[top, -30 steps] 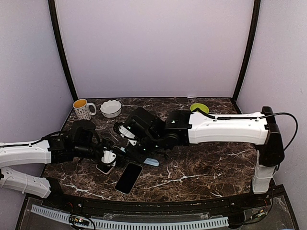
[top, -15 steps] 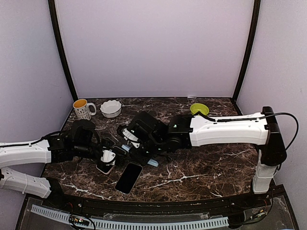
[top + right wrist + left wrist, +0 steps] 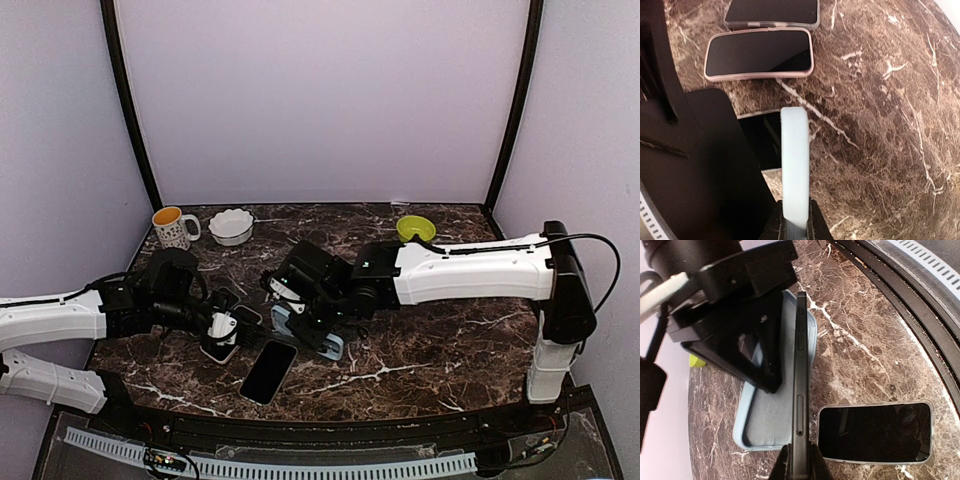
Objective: Take the phone out of the phone case
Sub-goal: Remove the phone case from the phone, then place the phone case at the center of the board.
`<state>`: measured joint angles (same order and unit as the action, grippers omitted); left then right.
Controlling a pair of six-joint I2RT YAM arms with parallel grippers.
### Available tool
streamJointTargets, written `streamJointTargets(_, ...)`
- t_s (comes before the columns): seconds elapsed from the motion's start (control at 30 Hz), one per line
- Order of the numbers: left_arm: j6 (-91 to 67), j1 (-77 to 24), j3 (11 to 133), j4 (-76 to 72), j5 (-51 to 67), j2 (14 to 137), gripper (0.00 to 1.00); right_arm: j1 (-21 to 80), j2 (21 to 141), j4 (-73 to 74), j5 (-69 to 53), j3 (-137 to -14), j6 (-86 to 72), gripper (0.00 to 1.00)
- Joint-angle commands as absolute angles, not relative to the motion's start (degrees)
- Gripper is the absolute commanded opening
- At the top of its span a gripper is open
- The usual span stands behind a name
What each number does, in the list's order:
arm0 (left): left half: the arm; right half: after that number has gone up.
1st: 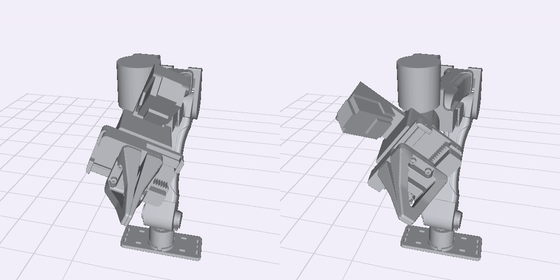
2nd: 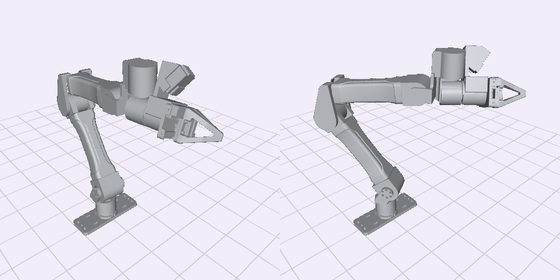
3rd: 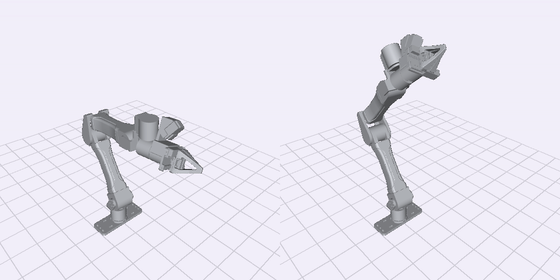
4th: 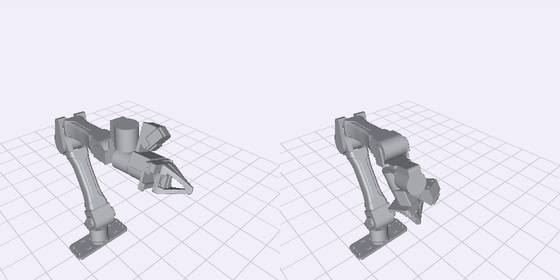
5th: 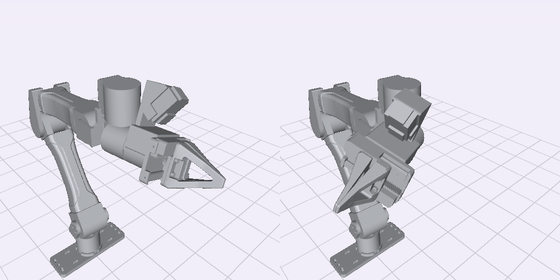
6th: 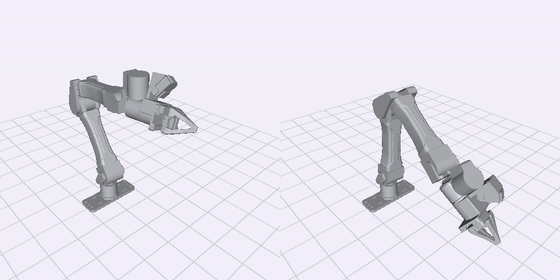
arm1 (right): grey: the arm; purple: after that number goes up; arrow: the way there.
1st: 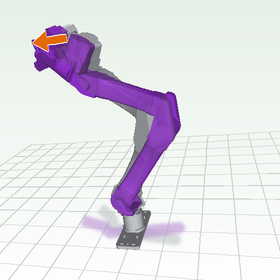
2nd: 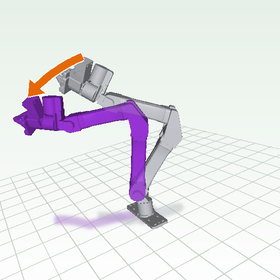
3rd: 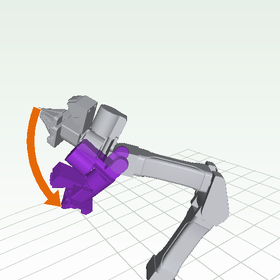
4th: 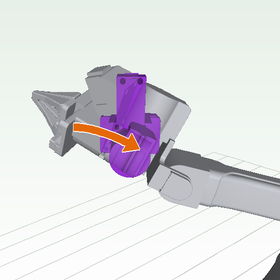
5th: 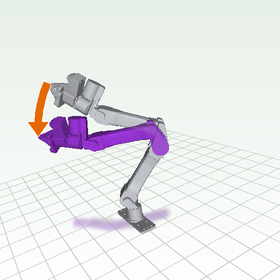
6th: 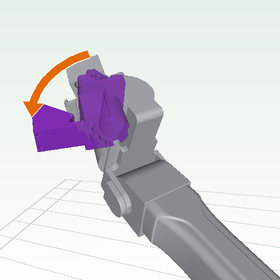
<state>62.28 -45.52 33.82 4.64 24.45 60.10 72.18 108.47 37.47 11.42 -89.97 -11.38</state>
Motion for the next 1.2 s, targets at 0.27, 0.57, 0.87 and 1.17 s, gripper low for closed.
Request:
streamJointTargets(0.27,61.50,-44.05,38.17,-6.42,21.73,57.92,0.00,72.27,104.21,40.73,9.02,-87.86,-15.17,0.00)
streamJointTargets(0.57,64.34,-44.09,37.82,-3.54,22.55,56.76,0.00,60.66,94.36,33.03,9.73,-76.34,-24.03,0.00)
streamJointTargets(0.87,65.29,-44.04,36.96,-1.67,26.45,54.48,0.00,49.38,93.79,19.52,7.89,-66.92,-33.60,0.00)
streamJointTargets(1.17,65.64,-44.03,36.47,-1.27,28.53,54.06,0.00,43.76,104.79,12.03,3.36,-74.76,-37.74,0.00)
